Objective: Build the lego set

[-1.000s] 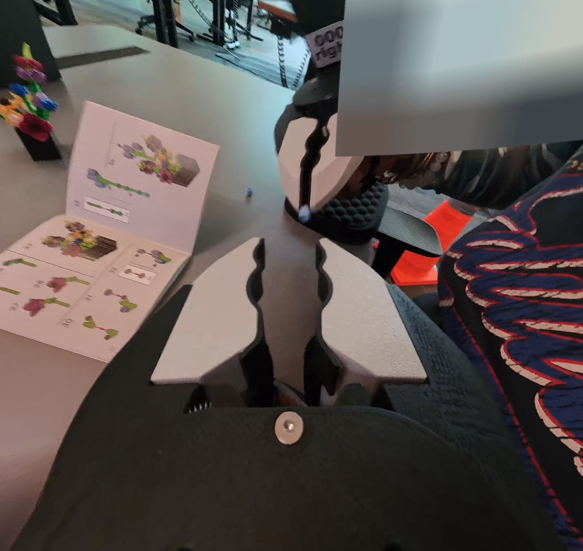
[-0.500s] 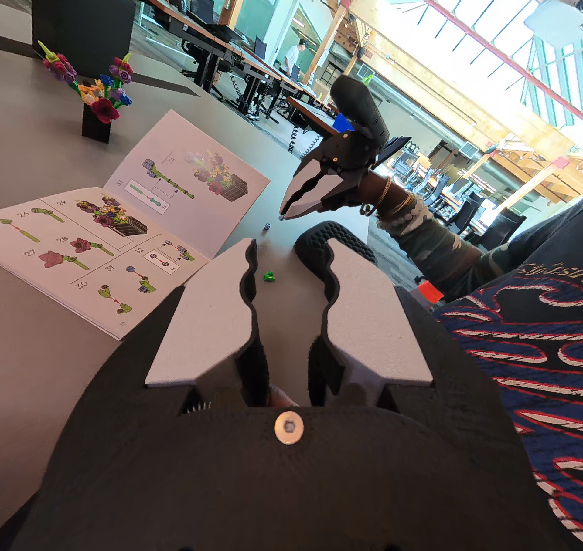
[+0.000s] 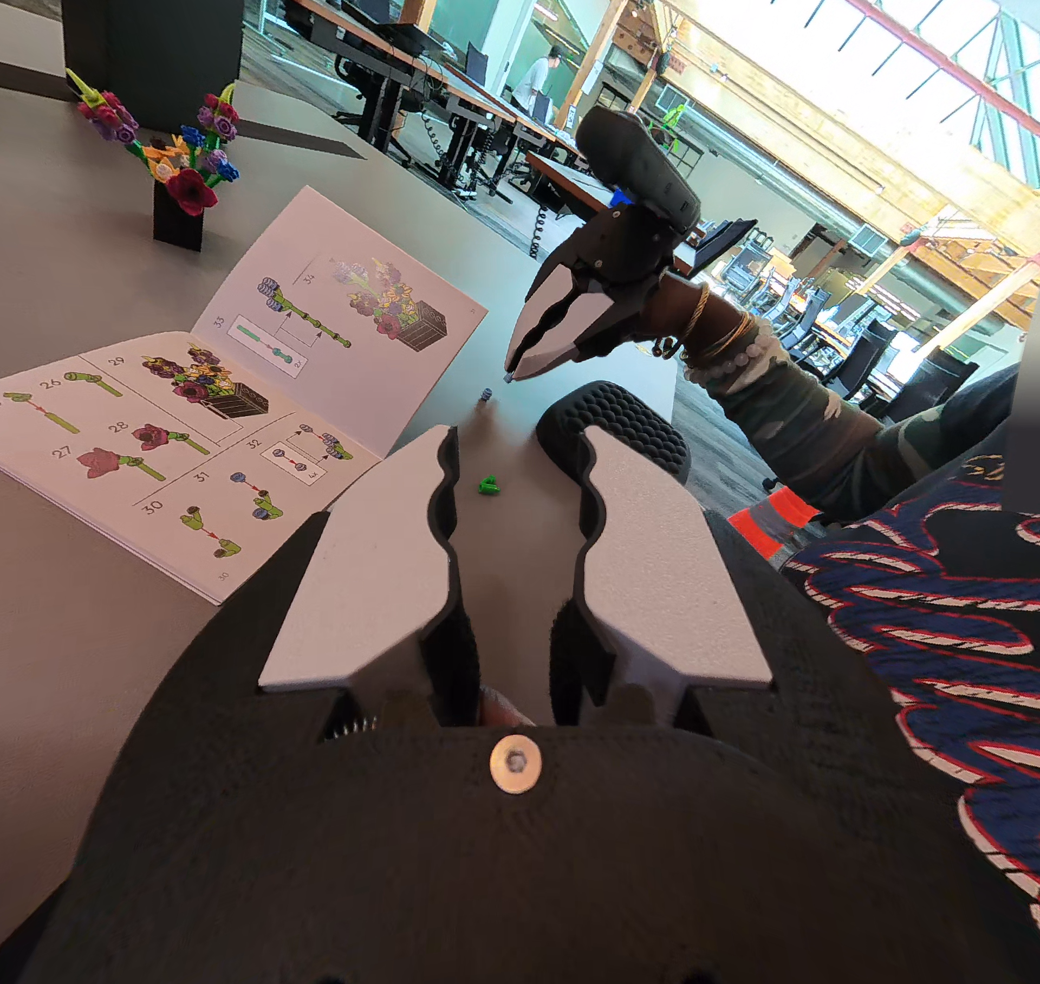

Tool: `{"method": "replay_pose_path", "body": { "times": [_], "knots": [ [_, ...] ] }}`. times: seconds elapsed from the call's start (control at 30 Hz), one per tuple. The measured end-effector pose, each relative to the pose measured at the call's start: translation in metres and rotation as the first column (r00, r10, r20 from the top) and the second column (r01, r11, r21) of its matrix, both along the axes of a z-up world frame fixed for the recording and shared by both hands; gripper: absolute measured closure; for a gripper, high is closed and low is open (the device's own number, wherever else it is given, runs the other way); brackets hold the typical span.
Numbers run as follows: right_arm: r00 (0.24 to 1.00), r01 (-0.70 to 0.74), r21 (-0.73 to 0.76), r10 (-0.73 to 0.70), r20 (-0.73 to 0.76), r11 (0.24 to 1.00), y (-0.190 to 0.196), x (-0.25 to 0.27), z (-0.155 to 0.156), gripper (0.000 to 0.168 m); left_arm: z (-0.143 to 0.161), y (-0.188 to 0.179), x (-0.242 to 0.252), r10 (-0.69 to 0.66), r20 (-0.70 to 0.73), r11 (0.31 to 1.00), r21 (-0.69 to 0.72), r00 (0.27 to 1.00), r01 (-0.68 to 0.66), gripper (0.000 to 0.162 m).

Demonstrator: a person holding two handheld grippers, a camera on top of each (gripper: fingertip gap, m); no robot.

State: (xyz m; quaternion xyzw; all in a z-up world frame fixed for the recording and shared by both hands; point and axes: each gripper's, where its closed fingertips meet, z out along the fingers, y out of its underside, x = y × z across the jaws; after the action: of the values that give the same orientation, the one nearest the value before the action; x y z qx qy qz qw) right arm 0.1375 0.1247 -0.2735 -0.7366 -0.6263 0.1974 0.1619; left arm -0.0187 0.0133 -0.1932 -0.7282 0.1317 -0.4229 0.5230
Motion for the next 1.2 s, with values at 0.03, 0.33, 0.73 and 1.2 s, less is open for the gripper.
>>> {"method": "replay_pose_path", "body": {
  "times": [0.03,0.33,0.73,1.2],
  "knots": [
    [0.999,0.011,-0.029,-0.012,-0.036,1.000,0.000,-0.001,0.000,0.163,-0.001,0.000,0.001,-0.001,-0.007,1.000,-0.002,1.000,0.001,0.122],
    [0.977,0.036,-0.243,-0.086,-0.197,0.969,-0.004,-0.005,-0.006,0.163,-0.002,0.000,0.001,0.000,-0.019,1.000,-0.004,1.000,0.000,0.122],
    [0.990,-0.056,0.186,0.079,-0.119,0.981,-0.008,-0.001,0.008,0.156,-0.002,0.001,0.000,0.001,-0.003,1.000,-0.016,1.000,-0.001,0.124],
    [0.617,-0.770,0.243,0.786,0.045,0.590,-0.004,-0.002,-0.002,0.151,-0.002,0.001,0.001,0.003,-0.011,1.000,-0.007,1.000,-0.003,0.125]
  ]
}}
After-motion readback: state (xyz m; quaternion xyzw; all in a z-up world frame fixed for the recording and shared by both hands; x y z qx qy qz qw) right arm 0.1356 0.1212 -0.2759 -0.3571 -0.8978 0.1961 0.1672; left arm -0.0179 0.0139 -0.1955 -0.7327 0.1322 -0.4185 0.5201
